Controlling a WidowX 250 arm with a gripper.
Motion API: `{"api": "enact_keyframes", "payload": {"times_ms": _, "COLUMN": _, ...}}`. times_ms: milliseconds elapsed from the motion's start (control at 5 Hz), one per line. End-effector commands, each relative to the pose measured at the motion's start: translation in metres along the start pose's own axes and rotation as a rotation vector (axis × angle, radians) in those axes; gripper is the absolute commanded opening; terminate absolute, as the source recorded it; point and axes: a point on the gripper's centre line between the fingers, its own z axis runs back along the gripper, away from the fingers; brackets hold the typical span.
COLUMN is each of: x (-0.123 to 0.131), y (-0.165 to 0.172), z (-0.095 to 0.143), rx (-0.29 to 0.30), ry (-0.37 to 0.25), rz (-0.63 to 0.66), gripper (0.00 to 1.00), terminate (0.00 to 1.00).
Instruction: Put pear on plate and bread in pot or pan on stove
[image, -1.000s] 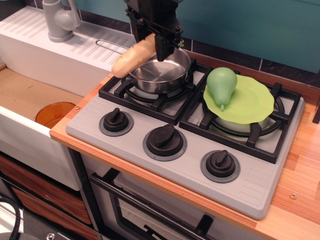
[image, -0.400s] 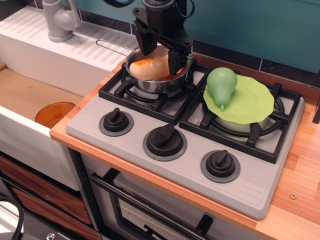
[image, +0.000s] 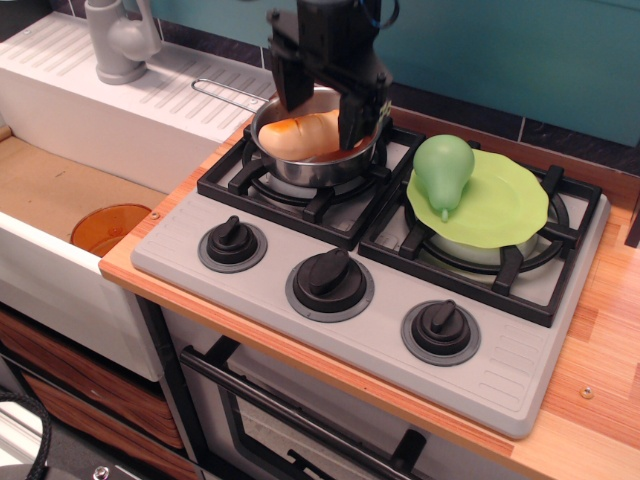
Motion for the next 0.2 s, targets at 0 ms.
{"api": "enact_keyframes", "payload": {"times_ms": 0, "x": 0.0057, "y": 0.0101, "z": 0.0537, "rx": 0.014, "ry": -0.025, "rz": -0.035, "gripper": 1.00, "terminate": 1.00}}
